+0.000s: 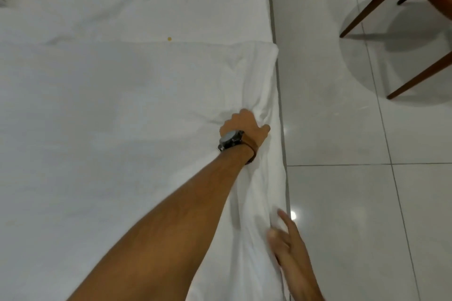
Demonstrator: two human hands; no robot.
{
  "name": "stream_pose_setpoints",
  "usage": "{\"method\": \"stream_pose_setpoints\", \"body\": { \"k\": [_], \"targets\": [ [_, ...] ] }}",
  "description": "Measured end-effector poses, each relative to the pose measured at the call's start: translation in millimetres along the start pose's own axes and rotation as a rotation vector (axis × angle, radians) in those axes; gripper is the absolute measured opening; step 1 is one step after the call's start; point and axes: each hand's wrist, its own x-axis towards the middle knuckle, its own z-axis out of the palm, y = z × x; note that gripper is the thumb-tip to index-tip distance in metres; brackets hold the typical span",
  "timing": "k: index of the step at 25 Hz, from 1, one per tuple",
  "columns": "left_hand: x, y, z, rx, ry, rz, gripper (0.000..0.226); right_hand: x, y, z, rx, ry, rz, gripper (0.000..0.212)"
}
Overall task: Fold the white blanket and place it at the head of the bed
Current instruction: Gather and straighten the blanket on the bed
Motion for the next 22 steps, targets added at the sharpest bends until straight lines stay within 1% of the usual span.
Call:
{"method": "stream_pose_setpoints", "body": {
  "k": [1, 2, 3, 4, 5, 7, 8, 9, 10, 11, 12, 13, 14, 15, 16, 17, 18, 19, 20, 22],
  "targets": [
    [0, 1, -2, -0.017, -0.008, 0.003, 0.056, -2, -9, 4, -0.167, -0.057, -0.082, 0.121],
    [0, 1, -4, -0.095, -0.008, 0.0, 0.05, 1, -13, 7, -0.234, -0.102, -0.118, 0.102],
    [-2, 1, -7, -0.192, -0.008, -0.011, 0.046, 10, -8, 5, -0.299, -0.067, -0.144, 0.081],
    [-2, 3, -10, -0.286, -0.01, -0.016, 0.042, 13, -10, 1, -0.314, 0.007, -0.176, 0.061],
    [-2, 8, -14, -0.366, -0.01, -0.011, 0.038, 14, -14, -8, -0.311, 0.083, -0.212, 0.047],
    [1, 24, -19, -0.465, 0.005, 0.022, 0.032, 20, -16, -27, -0.294, 0.263, -0.239, 0.032],
    [3, 30, -19, -0.495, 0.003, 0.039, 0.03, 23, -17, -36, -0.324, 0.31, -0.249, 0.025],
    [4, 33, -15, -0.519, -0.03, 0.056, 0.031, 28, -17, -44, -0.348, 0.314, -0.226, 0.019],
    [4, 33, -10, -0.546, -0.096, 0.075, 0.036, 34, -16, -48, -0.383, 0.311, -0.177, 0.017],
    [3, 28, -5, -0.568, -0.167, 0.094, 0.046, 37, -15, -46, -0.458, 0.338, -0.124, 0.025],
    [1, 20, 1, -0.575, -0.215, 0.145, 0.053, 40, -13, -39, -0.558, 0.424, -0.119, 0.041],
    [-1, 7, 8, -0.535, -0.204, 0.254, 0.055, 44, -8, -29, -0.682, 0.579, -0.196, 0.057],
    [-1, -9, 14, -0.427, -0.141, 0.393, 0.053, 45, -3, -10, -0.781, 0.709, -0.356, 0.064],
    [3, -28, 18, -0.246, -0.046, 0.511, 0.054, 44, 2, 15, -0.888, 0.712, -0.535, 0.066],
    [7, -50, 20, -0.037, 0.036, 0.581, 0.059, 43, 6, 43, -0.961, 0.643, -0.665, 0.068],
    [10, -76, 20, 0.135, 0.081, 0.614, 0.066, 44, 12, 73, -0.994, 0.515, -0.728, 0.071],
    [10, -104, 17, 0.253, 0.102, 0.617, 0.073, 46, 18, 101, -1.02, 0.413, -0.734, 0.075],
    [11, -136, 13, 0.323, 0.124, 0.61, 0.077, 49, 25, 125, -1.054, 0.345, -0.714, 0.077],
    [9, -165, 8, 0.359, 0.142, 0.597, 0.08, 53, 31, 143, -1.087, 0.322, -0.683, 0.078],
    [7, -218, -9, 0.395, 0.17, 0.572, 0.081, 63, 37, 168, -1.104, 0.336, -0.664, 0.081]
  ]
}}
